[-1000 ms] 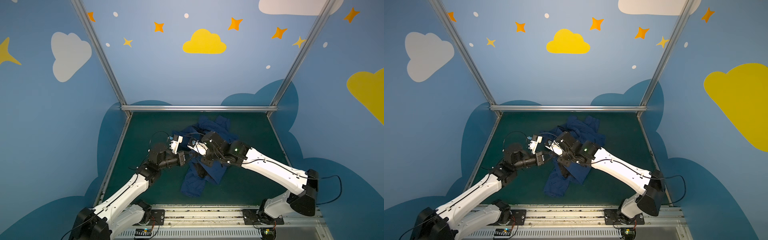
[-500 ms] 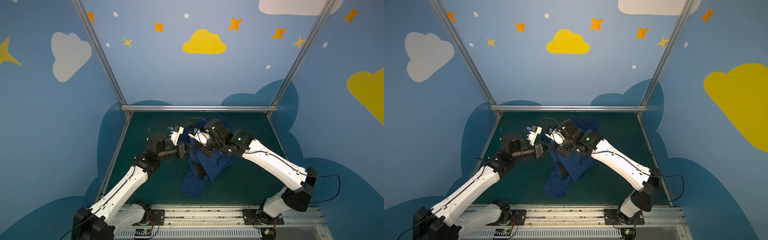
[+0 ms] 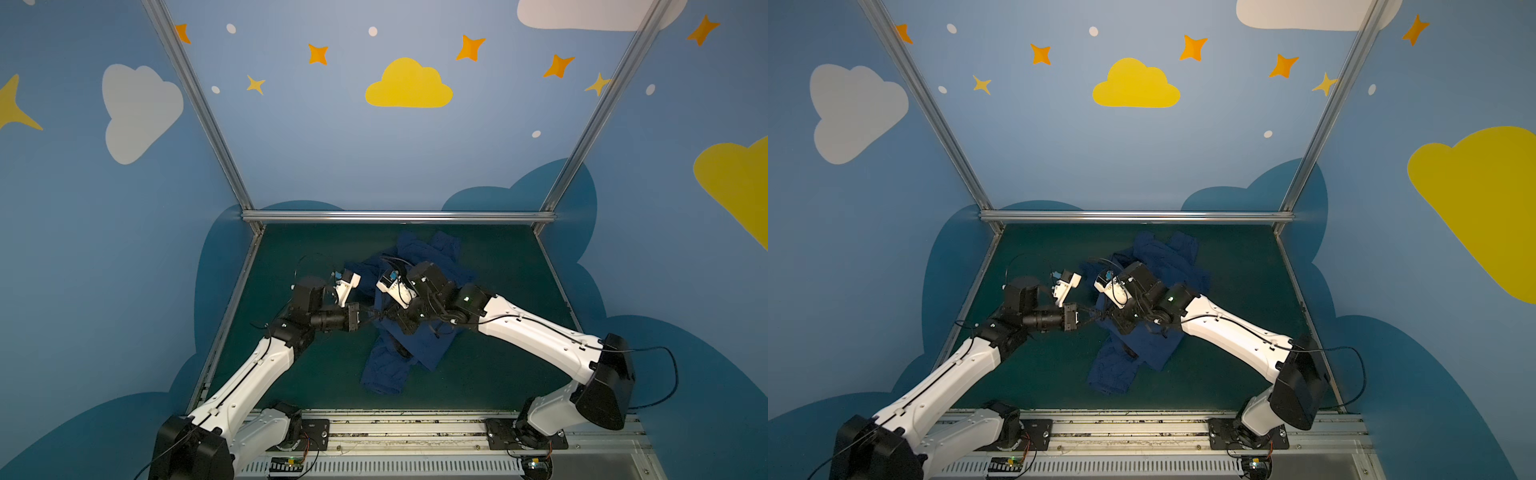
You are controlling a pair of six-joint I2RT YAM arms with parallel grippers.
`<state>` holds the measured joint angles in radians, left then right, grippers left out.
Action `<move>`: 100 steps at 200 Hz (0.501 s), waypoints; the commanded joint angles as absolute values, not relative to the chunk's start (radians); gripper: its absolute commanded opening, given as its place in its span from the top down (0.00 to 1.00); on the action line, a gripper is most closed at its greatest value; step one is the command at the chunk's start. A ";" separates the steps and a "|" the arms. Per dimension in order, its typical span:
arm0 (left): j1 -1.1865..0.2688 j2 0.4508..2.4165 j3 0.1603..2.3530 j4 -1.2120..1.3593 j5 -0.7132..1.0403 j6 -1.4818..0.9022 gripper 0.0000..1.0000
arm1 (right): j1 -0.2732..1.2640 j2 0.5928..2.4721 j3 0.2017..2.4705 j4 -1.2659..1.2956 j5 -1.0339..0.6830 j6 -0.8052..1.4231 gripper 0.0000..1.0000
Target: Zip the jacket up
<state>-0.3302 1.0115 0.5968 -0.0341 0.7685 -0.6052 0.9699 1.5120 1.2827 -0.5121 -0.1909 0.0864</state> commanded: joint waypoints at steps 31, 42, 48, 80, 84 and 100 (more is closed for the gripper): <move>-0.339 0.842 0.433 0.221 0.742 -0.851 0.78 | 0.989 1.477 1.216 -0.437 -0.187 0.173 1.00; -0.343 0.839 0.412 0.257 0.741 -0.882 0.71 | 0.993 1.479 1.218 -0.437 -0.186 0.175 1.00; -0.347 0.839 0.404 0.271 0.741 -0.893 0.70 | 0.994 1.480 1.218 -0.436 -0.186 0.176 1.00; -0.399 0.842 0.366 0.320 0.699 -0.932 0.58 | 0.996 1.470 1.220 -0.443 -0.177 0.174 1.00; -0.405 0.843 0.363 0.324 0.691 -0.935 0.56 | 0.996 1.468 1.220 -0.444 -0.176 0.173 1.00; -0.427 0.849 0.358 0.344 0.660 -0.945 0.54 | 0.996 1.465 1.225 -0.454 -0.182 0.169 1.00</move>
<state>-0.4000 0.8444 0.3649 0.2649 0.7090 -0.9066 0.9920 1.5028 1.2224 -0.4603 -0.1894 0.1612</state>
